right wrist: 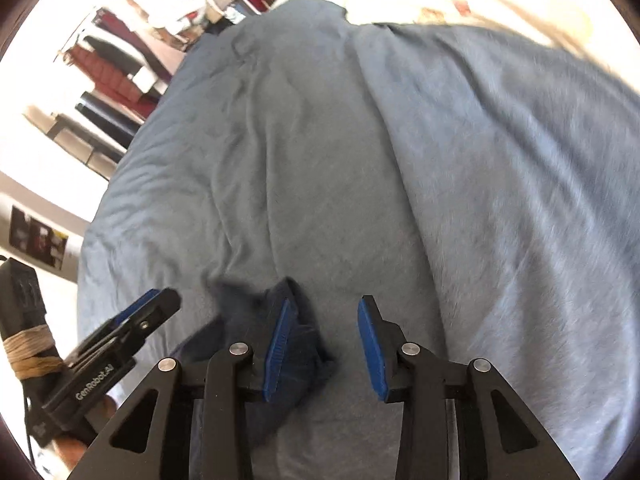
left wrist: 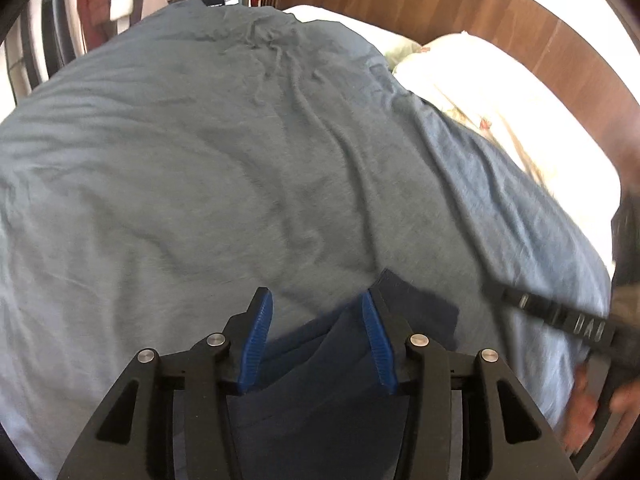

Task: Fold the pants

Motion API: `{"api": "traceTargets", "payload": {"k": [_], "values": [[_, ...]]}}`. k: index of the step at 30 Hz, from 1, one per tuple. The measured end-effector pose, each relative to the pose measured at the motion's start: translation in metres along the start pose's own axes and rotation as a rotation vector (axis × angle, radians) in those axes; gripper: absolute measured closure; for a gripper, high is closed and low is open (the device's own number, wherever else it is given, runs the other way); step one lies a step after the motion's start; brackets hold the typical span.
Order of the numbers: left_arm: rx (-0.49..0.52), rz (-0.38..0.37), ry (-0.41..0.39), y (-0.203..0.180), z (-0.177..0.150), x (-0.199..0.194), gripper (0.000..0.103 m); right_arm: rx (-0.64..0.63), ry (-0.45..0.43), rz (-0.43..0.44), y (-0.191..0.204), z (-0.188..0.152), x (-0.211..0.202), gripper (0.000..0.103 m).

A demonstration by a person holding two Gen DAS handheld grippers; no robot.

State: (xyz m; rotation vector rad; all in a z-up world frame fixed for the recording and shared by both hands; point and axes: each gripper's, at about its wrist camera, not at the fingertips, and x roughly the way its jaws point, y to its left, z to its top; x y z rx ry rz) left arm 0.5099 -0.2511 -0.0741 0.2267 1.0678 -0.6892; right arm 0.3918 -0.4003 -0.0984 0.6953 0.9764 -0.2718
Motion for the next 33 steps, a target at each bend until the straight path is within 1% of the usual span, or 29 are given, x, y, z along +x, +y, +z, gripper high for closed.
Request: {"api": "traceTargets", "payload": {"k": [2, 5, 8, 11, 13, 16, 18, 20, 22, 25, 27, 29, 31, 32, 33], "values": [[0.037, 0.019, 0.023, 0.006, -0.007, -0.006, 0.057, -0.047, 0.000, 0.003, 0.009, 0.003, -0.003, 0.066], [0.092, 0.051, 0.084, 0.017, -0.022, -0.013, 0.057, -0.154, 0.047, 0.011, 0.025, 0.011, 0.003, 0.066], [0.128, 0.045, 0.158, 0.028, -0.041, -0.019, 0.057, -0.255, 0.105, -0.001, 0.041, 0.020, 0.016, 0.066], [0.152, 0.055, 0.211, 0.039, -0.056, -0.021, 0.057, -0.380, 0.187, 0.004, 0.063, 0.027, 0.035, 0.066], [0.150, 0.057, 0.245, 0.049, -0.064, -0.020, 0.057, -0.466, 0.215, -0.003, 0.075, 0.024, 0.044, 0.066], [0.116, 0.037, 0.286, 0.066, -0.072, -0.018, 0.058, -0.645, 0.284, -0.015, 0.098, 0.019, 0.059, 0.067], [0.096, 0.003, 0.308, 0.075, -0.075, -0.018, 0.058, -0.730, 0.315, -0.031, 0.109, 0.018, 0.061, 0.067], [0.084, -0.029, 0.324, 0.081, -0.076, -0.017, 0.058, -0.826, 0.364, -0.018, 0.123, 0.016, 0.064, 0.067], [0.072, -0.050, 0.342, 0.086, -0.078, -0.016, 0.058, -0.931, 0.419, 0.012, 0.139, 0.011, 0.065, 0.067], [0.059, -0.064, 0.337, 0.092, -0.078, -0.015, 0.058, -1.061, 0.532, 0.123, 0.159, 0.001, 0.067, 0.067], [0.062, -0.083, 0.330, 0.096, -0.077, -0.015, 0.058, -1.139, 0.581, 0.156, 0.170, -0.003, 0.071, 0.067], [0.064, -0.101, 0.323, 0.099, -0.076, -0.014, 0.059, -1.187, 0.612, 0.185, 0.178, -0.006, 0.074, 0.067], [0.060, -0.126, 0.332, 0.103, -0.076, -0.010, 0.059, -1.228, 0.659, 0.225, 0.186, -0.009, 0.081, 0.067], [0.055, -0.136, 0.338, 0.105, -0.076, -0.007, 0.059, -1.258, 0.697, 0.248, 0.190, -0.013, 0.084, 0.067], [0.053, -0.141, 0.347, 0.107, -0.076, -0.004, 0.059, -1.273, 0.710, 0.253, 0.194, -0.015, 0.089, 0.067]]}}
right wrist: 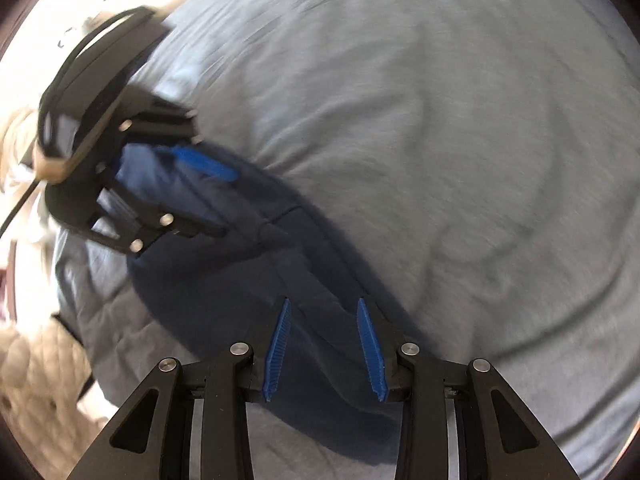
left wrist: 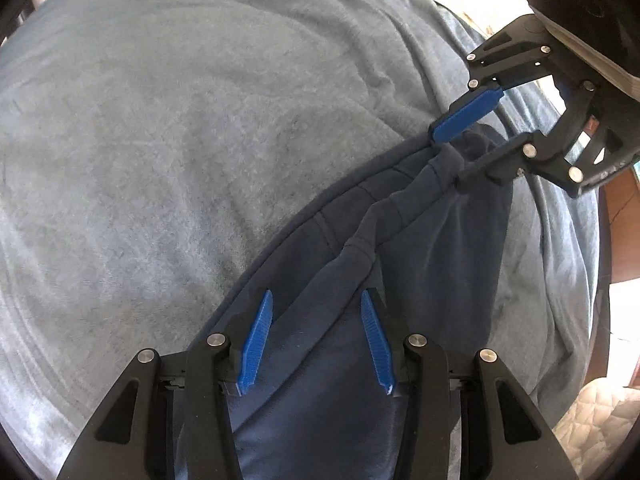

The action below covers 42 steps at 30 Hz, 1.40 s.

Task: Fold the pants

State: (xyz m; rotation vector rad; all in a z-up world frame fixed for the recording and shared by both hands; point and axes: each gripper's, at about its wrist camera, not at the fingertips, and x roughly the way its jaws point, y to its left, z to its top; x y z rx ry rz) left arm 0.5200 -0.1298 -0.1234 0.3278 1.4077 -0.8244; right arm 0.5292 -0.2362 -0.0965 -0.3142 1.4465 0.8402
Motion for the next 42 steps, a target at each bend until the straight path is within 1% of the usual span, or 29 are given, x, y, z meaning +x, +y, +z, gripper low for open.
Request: {"api": "traceTargets", "payload": {"k": [3, 4, 6, 9, 10, 11, 13, 16, 18, 21, 23, 25, 27, 28, 29, 30, 31, 32, 33, 34, 36, 37, 39, 41, 42], "values": [[-0.004, -0.020, 0.009, 0.006, 0.003, 0.006, 0.059, -0.011, 0.053, 0.077, -0.003, 0.009, 0.013, 0.067], [-0.001, -0.040, 0.016, 0.007, 0.003, 0.008, 0.059, -0.007, 0.068, 0.096, -0.005, 0.014, 0.019, 0.067], [0.017, -0.047, 0.042, 0.006, 0.003, 0.013, 0.061, 0.003, 0.088, 0.107, -0.010, 0.015, 0.025, 0.067], [0.020, -0.068, 0.071, 0.009, 0.002, 0.018, 0.080, 0.008, 0.121, 0.100, -0.015, 0.014, 0.034, 0.067], [0.020, -0.081, 0.070, 0.009, 0.002, 0.017, 0.088, 0.015, 0.134, 0.108, -0.016, 0.012, 0.037, 0.070], [0.020, -0.078, 0.064, 0.008, 0.002, 0.015, 0.089, 0.018, 0.141, 0.113, -0.017, 0.012, 0.039, 0.073], [0.028, -0.055, 0.036, 0.006, 0.002, 0.007, 0.091, 0.010, 0.150, 0.119, -0.014, 0.010, 0.043, 0.087], [0.041, -0.019, 0.010, 0.004, 0.004, -0.003, 0.095, 0.009, 0.112, 0.108, -0.011, 0.008, 0.039, 0.091], [0.041, 0.000, -0.006, 0.006, 0.008, -0.009, 0.095, 0.026, 0.074, 0.087, -0.012, 0.007, 0.032, 0.092], [0.021, 0.013, -0.028, 0.016, 0.019, -0.010, 0.095, 0.049, 0.036, 0.066, -0.016, 0.010, 0.027, 0.092], [0.014, 0.009, -0.019, 0.022, 0.024, -0.006, 0.095, 0.073, 0.025, 0.055, -0.023, 0.012, 0.027, 0.092], [0.003, -0.001, 0.010, 0.028, 0.027, 0.003, 0.095, 0.098, 0.030, 0.054, -0.030, 0.013, 0.032, 0.092], [-0.006, -0.004, 0.018, 0.032, 0.025, 0.009, 0.094, 0.108, 0.037, 0.056, -0.032, 0.013, 0.038, 0.092], [-0.008, 0.004, 0.016, 0.031, 0.024, 0.011, 0.089, 0.115, 0.036, 0.051, -0.032, 0.013, 0.041, 0.092], [-0.010, 0.015, 0.012, 0.029, 0.026, 0.012, 0.082, 0.132, 0.035, 0.052, -0.034, 0.013, 0.043, 0.092], [-0.014, 0.043, 0.003, 0.030, 0.025, 0.010, 0.075, 0.142, 0.036, 0.051, -0.035, 0.013, 0.044, 0.091], [-0.014, 0.062, -0.001, 0.029, 0.025, 0.009, 0.068, 0.151, 0.033, 0.042, -0.036, 0.012, 0.044, 0.086], [-0.014, 0.074, -0.010, 0.028, 0.024, 0.006, 0.067, 0.165, 0.025, 0.032, -0.039, 0.012, 0.043, 0.081], [-0.020, 0.082, -0.022, 0.029, 0.023, 0.000, 0.066, 0.186, 0.019, 0.002, -0.041, 0.010, 0.041, 0.071], [-0.025, 0.096, -0.035, 0.030, 0.021, -0.007, 0.066, 0.201, 0.014, -0.028, -0.041, 0.009, 0.038, 0.065], [-0.019, 0.119, -0.058, 0.031, 0.016, -0.021, 0.064, 0.212, -0.007, -0.055, -0.034, 0.006, 0.032, 0.065], [-0.012, 0.133, -0.077, 0.029, 0.010, -0.032, 0.060, 0.213, -0.017, -0.078, -0.028, 0.006, 0.027, 0.065], [-0.006, 0.143, -0.090, 0.028, 0.001, -0.045, 0.059, 0.199, -0.041, -0.134, -0.015, 0.008, 0.018, 0.065], [0.006, 0.132, -0.083, 0.027, -0.012, -0.058, 0.059, 0.179, -0.069, -0.147, -0.002, 0.013, 0.009, 0.065], [0.011, 0.126, -0.076, 0.027, -0.021, -0.064, 0.059, 0.164, -0.083, -0.137, 0.008, 0.018, 0.004, 0.065]]}}
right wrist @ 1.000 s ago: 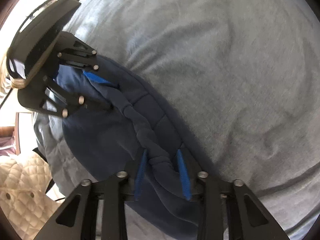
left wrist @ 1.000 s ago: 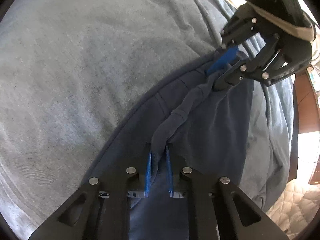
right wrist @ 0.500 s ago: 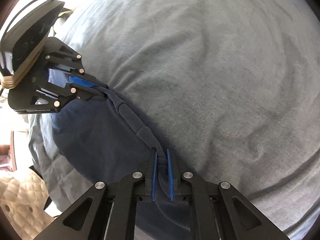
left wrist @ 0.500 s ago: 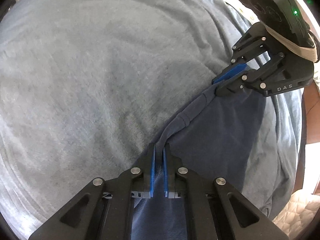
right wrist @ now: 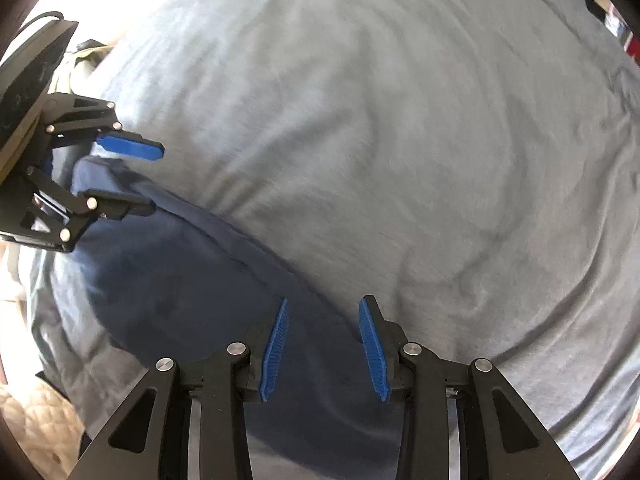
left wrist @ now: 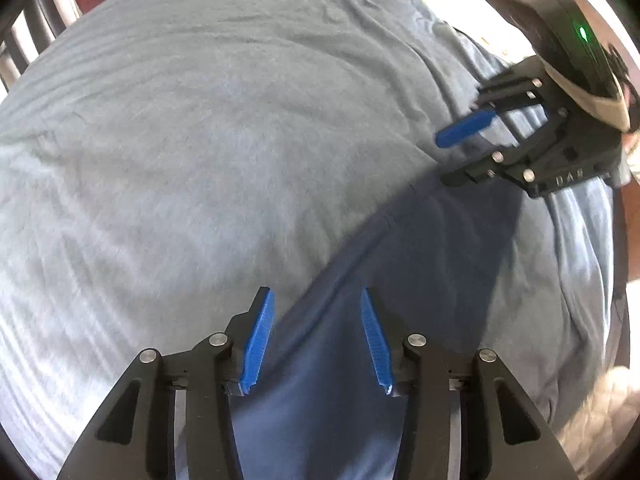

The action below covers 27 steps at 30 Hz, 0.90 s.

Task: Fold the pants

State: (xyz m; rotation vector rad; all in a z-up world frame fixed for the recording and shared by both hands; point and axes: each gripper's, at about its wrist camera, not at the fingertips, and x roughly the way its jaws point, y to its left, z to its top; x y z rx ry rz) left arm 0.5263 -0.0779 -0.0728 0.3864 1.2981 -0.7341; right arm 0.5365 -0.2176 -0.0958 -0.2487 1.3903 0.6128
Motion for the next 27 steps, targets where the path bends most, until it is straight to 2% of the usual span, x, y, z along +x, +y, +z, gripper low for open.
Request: {"api": "traceTargets", "payload": {"k": [3, 8, 13, 19, 24, 27], "values": [[-0.003, -0.006, 0.010, 0.005, -0.017, -0.012, 0.059, -0.051, -0.018, 0.054, 0.025, 0.013, -0.007, 0.065], [-0.076, 0.008, 0.022, 0.032, -0.046, -0.026, 0.060, -0.131, -0.018, 0.128, 0.063, 0.039, 0.000, 0.065], [-0.148, 0.025, 0.023, 0.064, -0.084, -0.035, 0.060, -0.182, 0.025, 0.175, 0.101, 0.061, 0.021, 0.065], [-0.205, 0.044, 0.049, 0.099, -0.116, -0.025, 0.059, -0.218, 0.081, 0.214, 0.132, 0.084, 0.053, 0.065], [-0.259, -0.016, 0.068, 0.120, -0.133, -0.011, 0.058, -0.220, 0.118, 0.226, 0.150, 0.097, 0.078, 0.065], [-0.293, -0.053, 0.071, 0.129, -0.141, -0.008, 0.053, -0.202, 0.136, 0.236, 0.153, 0.103, 0.089, 0.065]]}}
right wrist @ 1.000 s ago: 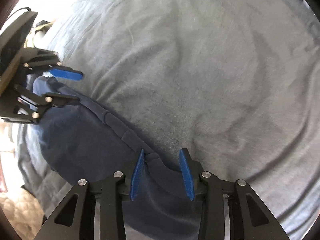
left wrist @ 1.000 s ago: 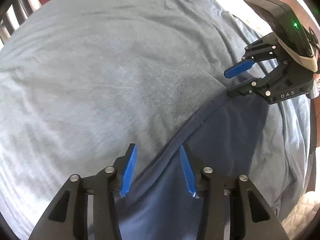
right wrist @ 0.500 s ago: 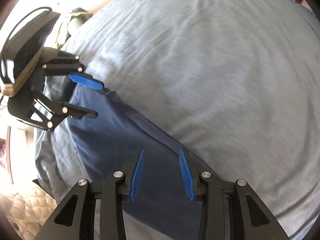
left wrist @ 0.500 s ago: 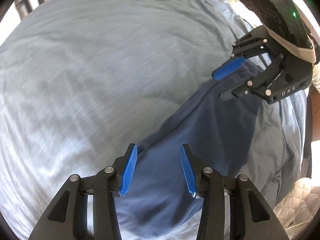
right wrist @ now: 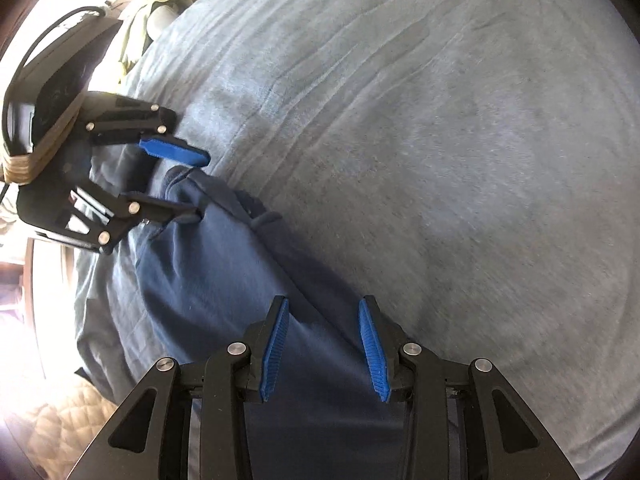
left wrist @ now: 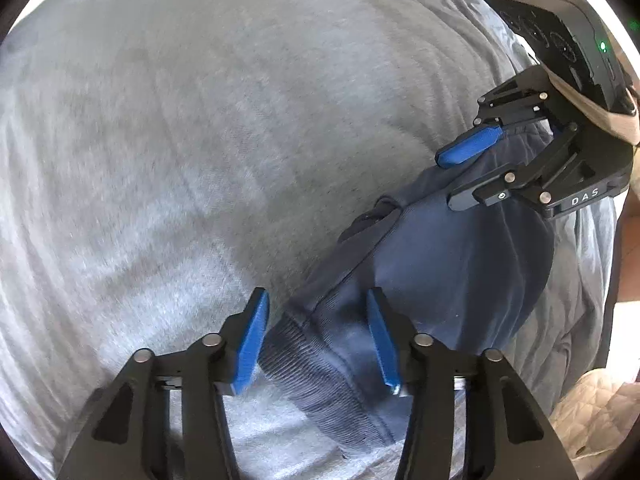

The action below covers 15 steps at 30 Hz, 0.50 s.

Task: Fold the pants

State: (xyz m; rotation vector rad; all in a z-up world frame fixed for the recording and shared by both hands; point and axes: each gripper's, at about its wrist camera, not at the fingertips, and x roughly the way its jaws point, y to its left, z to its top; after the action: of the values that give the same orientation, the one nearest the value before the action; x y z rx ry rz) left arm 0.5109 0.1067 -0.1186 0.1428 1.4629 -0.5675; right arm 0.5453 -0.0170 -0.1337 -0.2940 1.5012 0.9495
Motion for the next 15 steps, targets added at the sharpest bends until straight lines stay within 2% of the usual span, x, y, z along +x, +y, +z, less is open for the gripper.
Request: {"api": "traceTargets", "payload": {"k": [2, 3, 4, 5, 8, 11, 15], "values": [[-0.035, -0.042, 0.013, 0.008, -0.004, 0.002, 0.054, 0.002, 0.009, 0.005, 0.000, 0.003, 0.005, 0.065], [-0.042, -0.047, 0.014, 0.010, -0.007, 0.002, 0.058, 0.003, 0.014, 0.006, 0.000, 0.005, 0.008, 0.065], [-0.035, -0.032, 0.012, 0.011, -0.010, 0.000, 0.075, 0.006, 0.017, 0.008, 0.000, 0.006, 0.010, 0.065], [-0.026, -0.019, 0.010, 0.012, -0.013, -0.004, 0.077, 0.008, 0.020, 0.011, 0.000, 0.007, 0.012, 0.065], [-0.033, -0.027, 0.023, 0.013, -0.019, -0.015, 0.079, 0.007, 0.024, 0.009, 0.002, 0.011, 0.014, 0.065], [-0.005, 0.015, 0.039, 0.010, -0.025, -0.019, 0.078, -0.004, 0.022, 0.020, 0.006, 0.013, 0.015, 0.065], [-0.057, 0.003, 0.068, 0.019, -0.027, -0.008, 0.076, 0.013, 0.017, 0.023, 0.006, 0.019, 0.020, 0.065]]}}
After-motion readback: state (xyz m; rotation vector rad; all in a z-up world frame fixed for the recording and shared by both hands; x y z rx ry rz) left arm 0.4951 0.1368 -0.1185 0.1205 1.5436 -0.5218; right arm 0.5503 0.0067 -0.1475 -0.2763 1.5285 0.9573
